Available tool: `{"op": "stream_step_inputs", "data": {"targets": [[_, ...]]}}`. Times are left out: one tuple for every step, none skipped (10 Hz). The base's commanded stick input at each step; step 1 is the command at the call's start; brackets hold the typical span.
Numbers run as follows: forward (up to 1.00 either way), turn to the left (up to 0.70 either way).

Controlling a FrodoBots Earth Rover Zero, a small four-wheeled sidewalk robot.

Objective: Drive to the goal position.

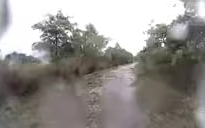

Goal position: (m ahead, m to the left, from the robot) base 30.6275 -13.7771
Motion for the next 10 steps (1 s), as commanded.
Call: {"op": "stream_step_inputs", "data": {"targets": [[0.85, 0.00], [0.85, 0.00], [0.85, -0.01], [0.85, -0.08], [0.85, -0.32], [0.85, -0.29], [0.85, -0.14], [0.85, 0.00], [0.85, 0.00], [0.85, 0.00]]}}
